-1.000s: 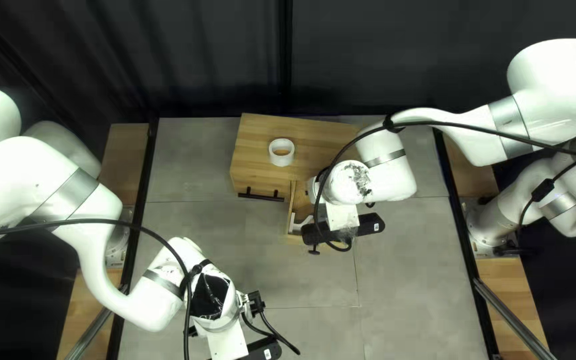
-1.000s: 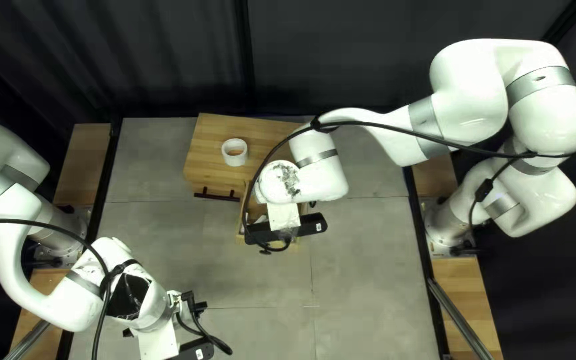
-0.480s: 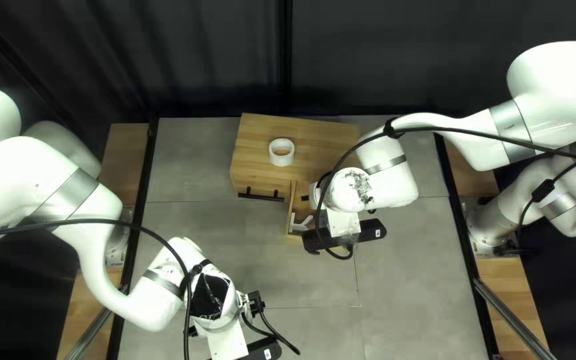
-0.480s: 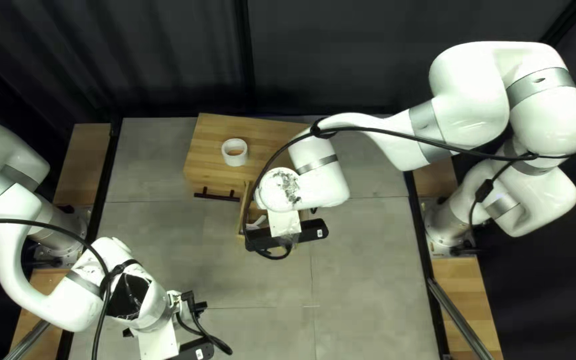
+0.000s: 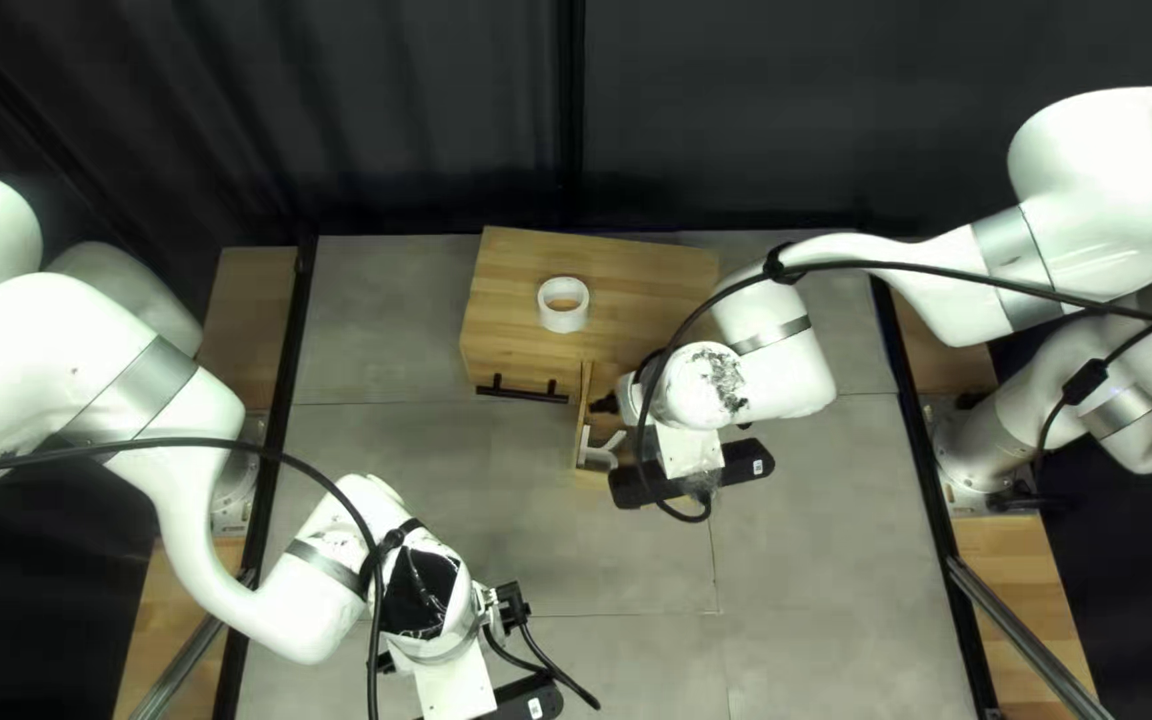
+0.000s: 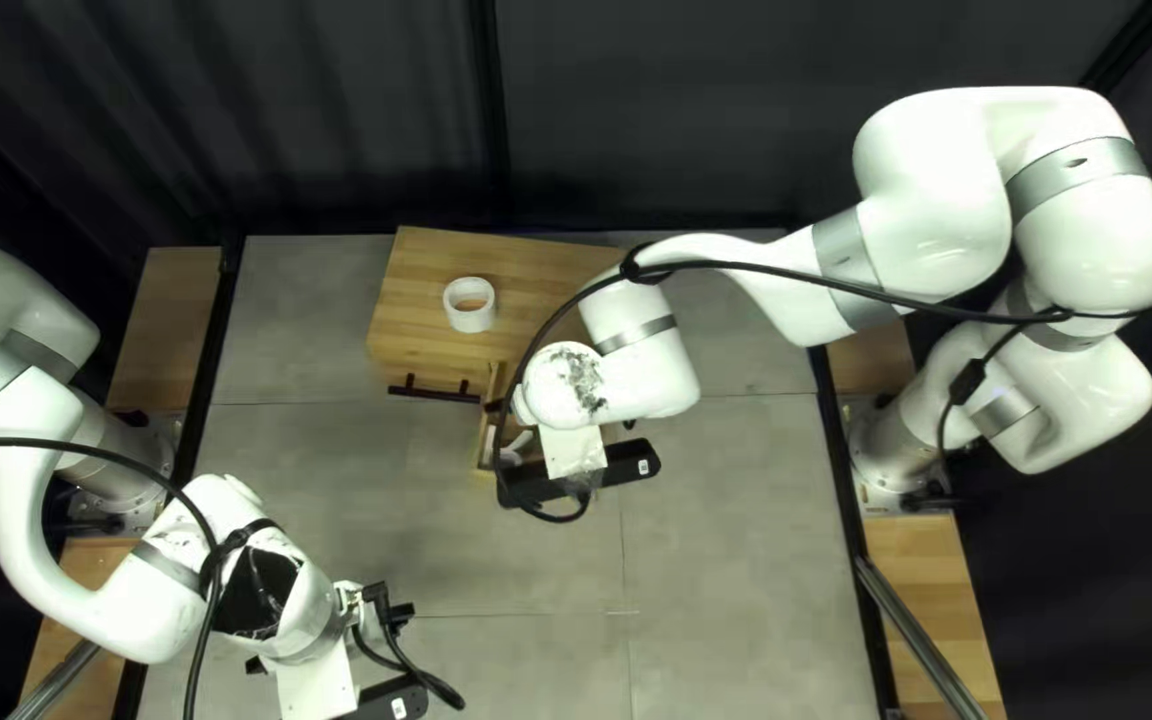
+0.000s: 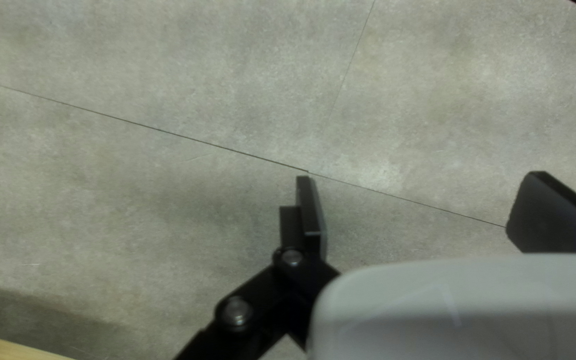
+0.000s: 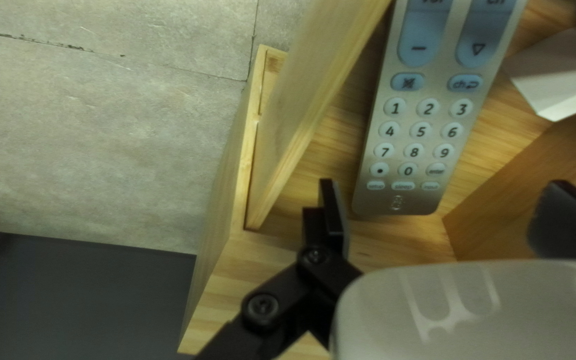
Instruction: Open drawers and place objects into drawer and close
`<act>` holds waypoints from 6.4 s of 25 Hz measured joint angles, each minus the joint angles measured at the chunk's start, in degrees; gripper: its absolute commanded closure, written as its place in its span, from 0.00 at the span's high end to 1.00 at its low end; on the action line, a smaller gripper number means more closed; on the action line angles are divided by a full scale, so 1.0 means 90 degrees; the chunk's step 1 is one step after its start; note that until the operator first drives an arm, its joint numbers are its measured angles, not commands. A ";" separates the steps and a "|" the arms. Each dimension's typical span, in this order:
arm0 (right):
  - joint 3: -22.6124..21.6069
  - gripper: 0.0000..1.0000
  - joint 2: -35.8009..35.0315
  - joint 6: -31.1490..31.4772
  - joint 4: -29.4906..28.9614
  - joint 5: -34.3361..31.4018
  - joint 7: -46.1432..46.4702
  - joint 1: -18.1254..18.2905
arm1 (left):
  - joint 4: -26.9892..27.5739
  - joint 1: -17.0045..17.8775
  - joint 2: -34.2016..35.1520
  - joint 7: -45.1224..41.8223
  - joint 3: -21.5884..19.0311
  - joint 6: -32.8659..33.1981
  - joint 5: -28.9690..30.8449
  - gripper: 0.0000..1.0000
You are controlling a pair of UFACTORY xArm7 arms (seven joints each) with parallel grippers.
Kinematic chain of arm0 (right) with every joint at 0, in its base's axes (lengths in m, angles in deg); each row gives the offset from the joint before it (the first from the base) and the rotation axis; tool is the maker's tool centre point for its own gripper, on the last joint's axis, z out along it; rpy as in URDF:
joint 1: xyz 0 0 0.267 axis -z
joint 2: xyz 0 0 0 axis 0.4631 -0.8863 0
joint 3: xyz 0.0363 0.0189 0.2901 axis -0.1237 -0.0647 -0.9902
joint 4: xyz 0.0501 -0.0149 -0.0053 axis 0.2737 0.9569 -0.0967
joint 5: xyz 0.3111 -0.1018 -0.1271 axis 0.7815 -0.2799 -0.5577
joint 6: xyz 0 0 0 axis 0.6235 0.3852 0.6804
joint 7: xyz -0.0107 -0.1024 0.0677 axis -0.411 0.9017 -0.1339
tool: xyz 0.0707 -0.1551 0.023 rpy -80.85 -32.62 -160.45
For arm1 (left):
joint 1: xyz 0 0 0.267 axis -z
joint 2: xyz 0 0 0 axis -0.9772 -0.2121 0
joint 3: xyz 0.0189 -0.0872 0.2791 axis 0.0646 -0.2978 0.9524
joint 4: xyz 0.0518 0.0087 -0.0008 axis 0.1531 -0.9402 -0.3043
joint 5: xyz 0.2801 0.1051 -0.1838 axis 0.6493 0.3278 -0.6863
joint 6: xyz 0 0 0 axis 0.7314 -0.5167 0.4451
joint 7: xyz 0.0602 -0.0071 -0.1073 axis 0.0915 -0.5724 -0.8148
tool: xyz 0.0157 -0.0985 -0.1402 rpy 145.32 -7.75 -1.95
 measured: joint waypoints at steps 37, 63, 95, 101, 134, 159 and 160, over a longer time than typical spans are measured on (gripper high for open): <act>0.0031 0.30 -0.0316 -0.0175 -0.0048 0.0290 0.0037 0.0129 | 0.0000 0.0000 0.0000 0.0000 0.0000 0.0000 0.0000 1.00; -0.0034 1.00 -0.0084 0.0749 -0.0488 0.0340 -0.0190 -0.0035 | 0.0000 0.0000 0.0000 0.0000 0.0000 0.0000 0.0000 1.00; -0.0013 1.00 -0.0532 0.0537 -0.0559 0.0421 -0.0303 0.0032 | 0.0000 0.0000 0.0000 0.0000 0.0000 0.0000 0.0000 1.00; 0.0054 0.99 -0.0613 0.0445 -0.0559 0.0371 -0.0293 0.0107 | 0.0000 0.0000 0.0000 0.0000 0.0000 0.0000 0.0000 1.00; 0.0064 1.00 -0.0061 0.0695 -0.0360 -0.0032 -0.0677 -0.0110 | 0.0000 0.0000 0.0000 0.0000 0.0000 0.0000 0.0000 1.00; 0.0038 1.00 -0.0207 0.0444 -0.0320 0.0131 -0.0594 -0.0069 | 0.0000 0.0000 0.0000 0.0000 0.0000 0.0000 0.0000 1.00; 0.0040 1.00 -0.0233 0.0436 -0.0334 0.0148 -0.0594 -0.0062 | 0.0000 0.0000 0.0000 0.0000 0.0000 0.0000 0.0000 1.00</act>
